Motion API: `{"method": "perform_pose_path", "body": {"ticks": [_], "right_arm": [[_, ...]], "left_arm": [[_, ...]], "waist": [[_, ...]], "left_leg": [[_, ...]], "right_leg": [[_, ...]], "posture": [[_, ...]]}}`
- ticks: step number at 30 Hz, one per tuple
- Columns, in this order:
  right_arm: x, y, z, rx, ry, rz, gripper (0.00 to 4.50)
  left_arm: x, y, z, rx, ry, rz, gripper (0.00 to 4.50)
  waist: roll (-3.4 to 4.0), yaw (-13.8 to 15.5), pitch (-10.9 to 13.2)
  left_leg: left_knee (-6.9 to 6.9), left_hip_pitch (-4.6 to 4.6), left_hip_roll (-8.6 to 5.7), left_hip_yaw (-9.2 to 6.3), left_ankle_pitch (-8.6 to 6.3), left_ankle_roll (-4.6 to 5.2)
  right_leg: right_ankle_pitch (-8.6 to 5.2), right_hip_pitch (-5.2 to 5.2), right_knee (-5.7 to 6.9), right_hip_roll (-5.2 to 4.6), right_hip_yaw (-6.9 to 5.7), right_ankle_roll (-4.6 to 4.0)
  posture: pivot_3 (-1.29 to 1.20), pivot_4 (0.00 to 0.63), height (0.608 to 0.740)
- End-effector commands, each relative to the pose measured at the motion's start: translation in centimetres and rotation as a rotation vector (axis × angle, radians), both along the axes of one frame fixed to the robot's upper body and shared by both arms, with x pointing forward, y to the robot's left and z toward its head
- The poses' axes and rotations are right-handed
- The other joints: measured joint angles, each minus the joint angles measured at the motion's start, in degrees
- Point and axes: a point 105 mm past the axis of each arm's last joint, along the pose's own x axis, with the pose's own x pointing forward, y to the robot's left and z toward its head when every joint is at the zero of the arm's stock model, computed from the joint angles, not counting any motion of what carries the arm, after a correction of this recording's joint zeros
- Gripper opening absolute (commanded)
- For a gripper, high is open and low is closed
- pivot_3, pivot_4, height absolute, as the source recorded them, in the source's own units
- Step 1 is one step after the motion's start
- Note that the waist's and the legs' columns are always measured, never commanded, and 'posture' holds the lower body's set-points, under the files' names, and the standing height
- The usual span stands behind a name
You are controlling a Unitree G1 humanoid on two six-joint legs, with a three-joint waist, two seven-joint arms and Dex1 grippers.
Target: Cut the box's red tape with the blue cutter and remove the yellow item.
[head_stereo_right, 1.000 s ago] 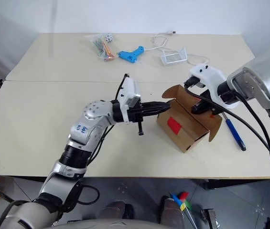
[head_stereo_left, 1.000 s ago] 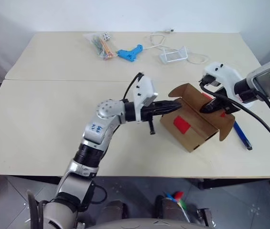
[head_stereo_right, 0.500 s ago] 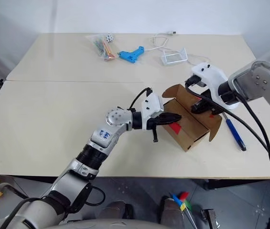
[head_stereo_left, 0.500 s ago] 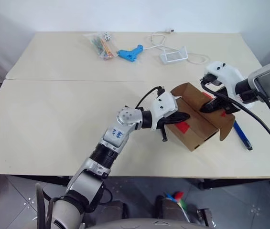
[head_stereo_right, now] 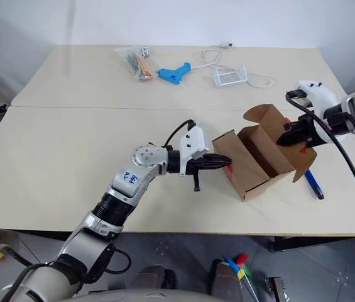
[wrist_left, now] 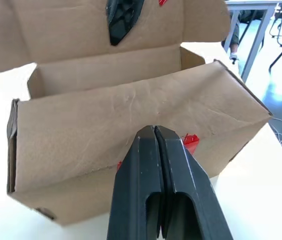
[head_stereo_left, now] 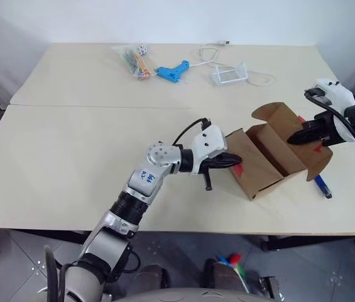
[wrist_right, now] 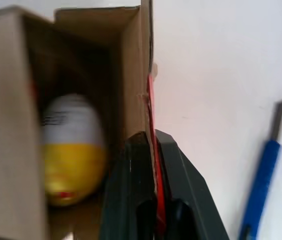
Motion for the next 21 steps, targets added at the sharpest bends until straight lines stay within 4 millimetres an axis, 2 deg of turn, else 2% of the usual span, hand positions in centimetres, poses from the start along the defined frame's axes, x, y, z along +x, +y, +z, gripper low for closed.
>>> {"method": "perform_pose_path", "body": {"ticks": [1, 5, 11, 21], "right_arm": [[0.1, -1.4, -0.3, 0.009, -0.004, -0.036, 0.05], [0.1, -1.5, -1.4, 0.025, 0.018, -0.027, 0.05], [-0.1, 0.4, -1.9, 0.086, 0.033, 0.036, 0.05], [-0.6, 2.7, -3.3, 0.194, 0.031, 0.061, 0.05]], "left_arm": [[0.3, 1.2, -3.7, 0.105, 0.103, 0.059, 0.00], [0.3, 2.5, -4.0, 0.115, 0.116, 0.086, 0.00], [0.0, 4.6, -3.4, 0.084, 0.127, 0.119, 0.00], [0.4, 5.4, -2.9, 0.089, 0.115, 0.170, 0.00]], "waist": [[0.00, 0.0, 0.0], [-0.01, 0.0, 0.0], [0.07, -0.5, 0.0], [0.07, -0.3, 0.0]], "left_leg": [[0.02, 0.02, 0.00, -0.03, 0.00, 0.00], [0.13, 0.02, 0.00, -0.15, 0.00, 0.00], [0.18, 0.05, 0.02, -0.14, 0.01, 0.00], [0.10, -0.13, -0.03, -0.27, 0.01, 0.01]], "right_leg": [[0.00, 0.02, 0.01, -0.01, 0.00, 0.00], [0.00, 0.07, 0.03, -0.02, 0.01, 0.00], [0.00, 0.06, 0.10, -0.02, 0.06, -0.01], [0.02, -0.05, 0.10, 0.00, -0.04, 0.03]], "posture": [[0.00, 0.150, 0.740], [0.00, 0.150, 0.740], [0.00, 0.150, 0.740], [0.00, 0.150, 0.740]]}}
